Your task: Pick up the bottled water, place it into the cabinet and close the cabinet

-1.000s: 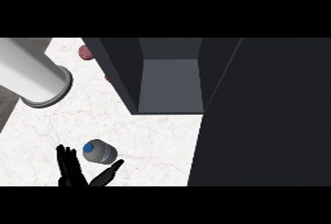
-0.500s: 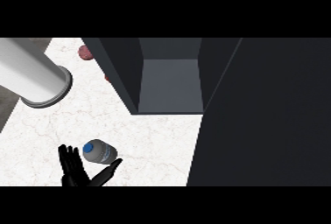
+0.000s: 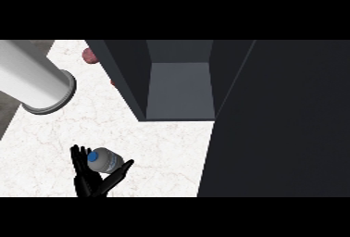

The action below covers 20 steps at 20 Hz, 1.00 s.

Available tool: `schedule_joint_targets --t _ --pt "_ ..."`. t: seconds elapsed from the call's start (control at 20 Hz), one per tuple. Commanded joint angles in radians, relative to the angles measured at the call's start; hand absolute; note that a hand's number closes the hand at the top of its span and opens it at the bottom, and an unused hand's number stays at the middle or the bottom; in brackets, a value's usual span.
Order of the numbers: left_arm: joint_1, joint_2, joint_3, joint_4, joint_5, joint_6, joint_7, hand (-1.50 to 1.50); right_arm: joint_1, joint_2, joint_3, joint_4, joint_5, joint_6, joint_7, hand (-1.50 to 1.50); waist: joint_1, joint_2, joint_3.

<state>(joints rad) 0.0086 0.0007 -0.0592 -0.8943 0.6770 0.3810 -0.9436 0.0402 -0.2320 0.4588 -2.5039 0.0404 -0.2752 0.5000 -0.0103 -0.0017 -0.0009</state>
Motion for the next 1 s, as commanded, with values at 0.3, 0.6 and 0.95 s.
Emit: schedule_joint_targets --t 0.3,0.6,0.95 --pt "-0.145 -0.001 0.005 0.195 0.045 -0.209 -0.045 1.5 0.057 -0.043 -0.114 -0.164 -0.075 0.034 0.032 -1.5 -0.004 0.002 0.0" --pt "-0.202 0.0 -0.076 0.212 0.002 0.058 -0.189 1.5 0.14 -0.04 -0.101 -0.091 -0.064 0.071 -0.105 -1.5 -0.01 0.001 0.001" --pt "-0.301 0.099 -0.176 0.228 -0.137 -0.202 0.049 1.5 0.131 -0.043 -0.128 -0.105 -0.051 0.068 -0.081 -1.5 -0.029 0.001 0.0"
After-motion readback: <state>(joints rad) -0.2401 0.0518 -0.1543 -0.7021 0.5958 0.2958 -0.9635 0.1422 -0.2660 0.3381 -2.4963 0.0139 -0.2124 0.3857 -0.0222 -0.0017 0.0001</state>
